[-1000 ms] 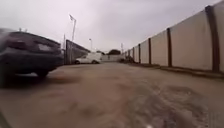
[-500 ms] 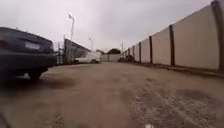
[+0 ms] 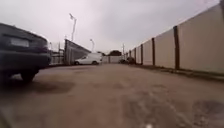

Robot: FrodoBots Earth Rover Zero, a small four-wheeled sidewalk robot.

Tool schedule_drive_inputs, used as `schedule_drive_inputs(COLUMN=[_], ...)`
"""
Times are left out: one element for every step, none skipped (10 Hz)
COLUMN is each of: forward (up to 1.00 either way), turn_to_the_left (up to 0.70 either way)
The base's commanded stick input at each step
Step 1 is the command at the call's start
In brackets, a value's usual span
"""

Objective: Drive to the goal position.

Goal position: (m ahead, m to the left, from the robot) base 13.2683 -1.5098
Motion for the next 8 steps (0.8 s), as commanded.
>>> schedule_drive_inputs(forward=[0.85,0.85,0.85,0.85,0.85,0.85,0.85,0.85], turn_to_the_left=[0.01,-0.33,-0.3,-0.09,0.01,0.01,0.01,0.01])
